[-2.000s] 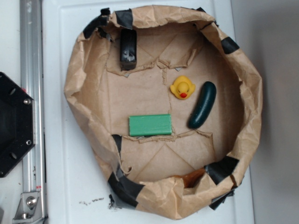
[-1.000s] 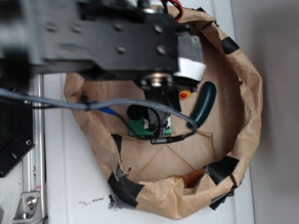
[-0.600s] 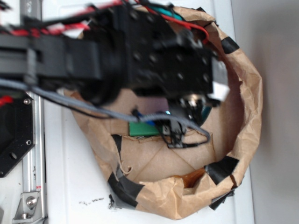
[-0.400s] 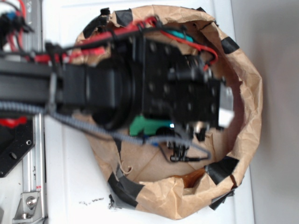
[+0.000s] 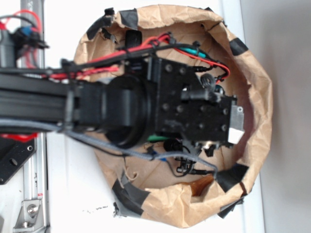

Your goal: Grab the yellow duck.

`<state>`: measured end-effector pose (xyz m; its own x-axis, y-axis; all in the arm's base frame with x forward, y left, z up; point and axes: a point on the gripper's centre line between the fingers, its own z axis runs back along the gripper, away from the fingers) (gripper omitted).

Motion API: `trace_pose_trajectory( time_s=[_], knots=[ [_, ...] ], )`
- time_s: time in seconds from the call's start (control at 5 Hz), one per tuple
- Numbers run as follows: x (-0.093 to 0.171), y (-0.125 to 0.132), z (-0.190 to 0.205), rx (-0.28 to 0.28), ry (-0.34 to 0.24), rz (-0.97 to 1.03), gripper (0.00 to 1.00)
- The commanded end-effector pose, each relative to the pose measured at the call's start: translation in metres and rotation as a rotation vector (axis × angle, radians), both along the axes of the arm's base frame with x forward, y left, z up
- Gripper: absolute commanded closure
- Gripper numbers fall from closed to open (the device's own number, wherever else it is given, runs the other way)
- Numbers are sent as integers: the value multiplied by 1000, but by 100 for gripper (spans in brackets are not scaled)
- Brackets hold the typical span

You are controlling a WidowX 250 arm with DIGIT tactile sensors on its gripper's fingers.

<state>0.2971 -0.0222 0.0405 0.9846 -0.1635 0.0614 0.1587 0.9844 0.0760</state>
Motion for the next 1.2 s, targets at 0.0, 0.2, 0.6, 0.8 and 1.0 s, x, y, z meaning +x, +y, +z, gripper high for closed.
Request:
trace_pose_trajectory(
  time_s=[0.0, 0.2, 0.6, 0.8, 1.0],
  knots=[
    [-6, 66, -4, -29, -8, 123, 0],
    [-15, 87, 18, 15, -68, 166, 0],
    [-1, 84, 26, 49, -82, 111, 0],
    [0, 78, 33, 35, -99, 84, 0],
    [1, 72, 39, 24, -110, 74, 0]
  ],
)
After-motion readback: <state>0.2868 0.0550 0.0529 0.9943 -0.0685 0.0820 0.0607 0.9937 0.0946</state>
